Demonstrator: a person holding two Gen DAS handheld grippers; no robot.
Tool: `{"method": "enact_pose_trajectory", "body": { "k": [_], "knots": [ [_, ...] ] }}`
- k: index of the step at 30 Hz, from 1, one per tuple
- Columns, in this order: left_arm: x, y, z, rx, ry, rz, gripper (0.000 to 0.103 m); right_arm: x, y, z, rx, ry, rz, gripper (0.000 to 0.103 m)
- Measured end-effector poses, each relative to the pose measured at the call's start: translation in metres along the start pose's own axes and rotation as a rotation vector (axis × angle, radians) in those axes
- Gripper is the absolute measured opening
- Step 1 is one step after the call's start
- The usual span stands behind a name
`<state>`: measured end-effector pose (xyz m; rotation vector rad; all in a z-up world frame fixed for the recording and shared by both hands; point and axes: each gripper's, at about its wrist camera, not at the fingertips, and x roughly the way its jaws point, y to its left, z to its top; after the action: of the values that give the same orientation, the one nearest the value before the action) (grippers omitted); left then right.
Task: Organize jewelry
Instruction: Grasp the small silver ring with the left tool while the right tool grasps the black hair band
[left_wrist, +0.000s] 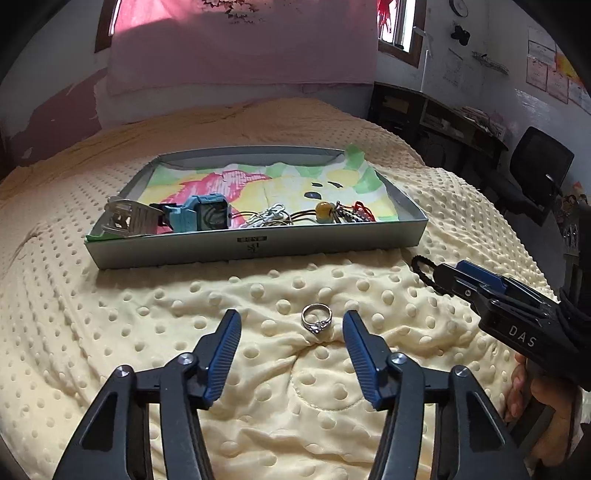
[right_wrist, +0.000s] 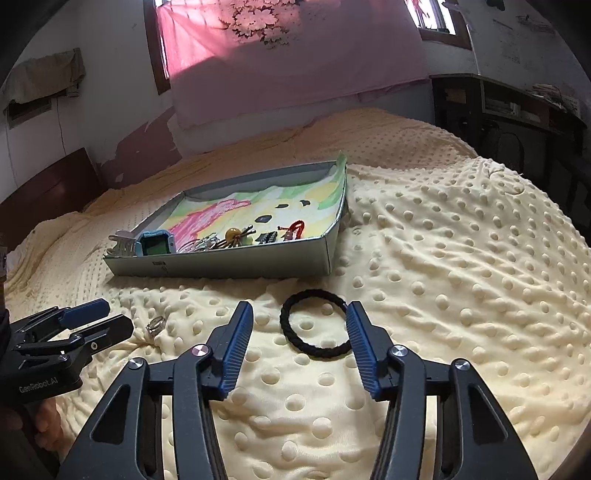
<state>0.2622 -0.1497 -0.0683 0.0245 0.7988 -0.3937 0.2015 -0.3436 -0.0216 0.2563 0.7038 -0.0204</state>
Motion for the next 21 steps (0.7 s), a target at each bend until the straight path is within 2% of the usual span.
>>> {"method": "enact_pose_trajectory", "body": {
  "k": [2,4,10,12,14,16,19,21],
  "knots": [
    [0.004,-0.002,0.0,0.011,0.017,-0.012,0.046,0.005,-0.001,-0.001,0.008,0.016,0.013,0.046],
    [0.008,-0.005,-0.001,0.02,0.031,-0.021,0.043,0.01,-0.001,-0.002,0.009,0.034,0.028,0.038],
    [0.022,-0.006,0.0,0.02,0.08,-0.044,0.036,0.022,0.001,-0.007,0.004,0.067,0.035,0.037],
    [0.027,-0.003,0.001,0.008,0.095,-0.049,0.03,0.023,0.002,-0.007,0.008,0.071,0.038,0.032],
    [0.029,-0.001,0.001,-0.005,0.1,-0.057,0.029,0.025,0.002,-0.008,0.012,0.077,0.039,0.031],
    [0.029,-0.001,0.001,-0.007,0.101,-0.06,0.024,0.027,0.002,-0.008,0.014,0.082,0.044,0.022],
    [0.029,-0.002,0.0,-0.001,0.099,-0.066,0.018,0.029,0.004,-0.009,0.006,0.088,0.044,0.016],
    [0.028,-0.003,0.001,0.004,0.095,-0.07,0.018,0.029,0.007,-0.009,-0.002,0.089,0.049,0.011]
  ]
}}
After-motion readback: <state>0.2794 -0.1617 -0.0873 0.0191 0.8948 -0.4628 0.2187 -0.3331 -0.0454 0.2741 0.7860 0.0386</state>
